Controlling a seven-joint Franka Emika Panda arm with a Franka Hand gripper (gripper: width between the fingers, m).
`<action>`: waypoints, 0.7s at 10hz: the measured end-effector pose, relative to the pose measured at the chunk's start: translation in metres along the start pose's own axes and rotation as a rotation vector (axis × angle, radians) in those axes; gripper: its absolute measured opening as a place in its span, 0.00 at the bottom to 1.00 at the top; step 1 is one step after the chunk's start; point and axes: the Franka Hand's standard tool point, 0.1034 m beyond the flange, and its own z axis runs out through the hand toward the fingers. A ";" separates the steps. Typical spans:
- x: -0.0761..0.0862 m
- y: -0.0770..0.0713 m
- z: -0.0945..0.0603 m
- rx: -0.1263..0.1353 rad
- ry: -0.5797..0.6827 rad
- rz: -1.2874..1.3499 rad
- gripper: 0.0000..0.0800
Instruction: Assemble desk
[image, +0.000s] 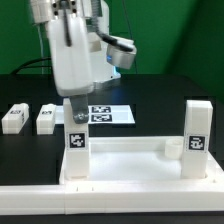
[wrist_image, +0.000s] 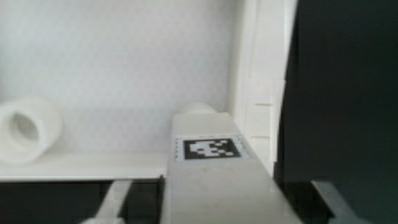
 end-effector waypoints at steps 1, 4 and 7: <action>0.000 0.000 0.000 -0.001 -0.001 0.005 0.37; 0.000 0.000 0.001 -0.002 -0.001 -0.037 0.69; -0.006 0.005 0.004 -0.054 -0.008 -0.563 0.80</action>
Offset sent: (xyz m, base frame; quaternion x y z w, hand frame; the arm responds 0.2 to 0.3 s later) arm 0.0000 0.0000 0.0000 0.0000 0.0000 0.0000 1.0000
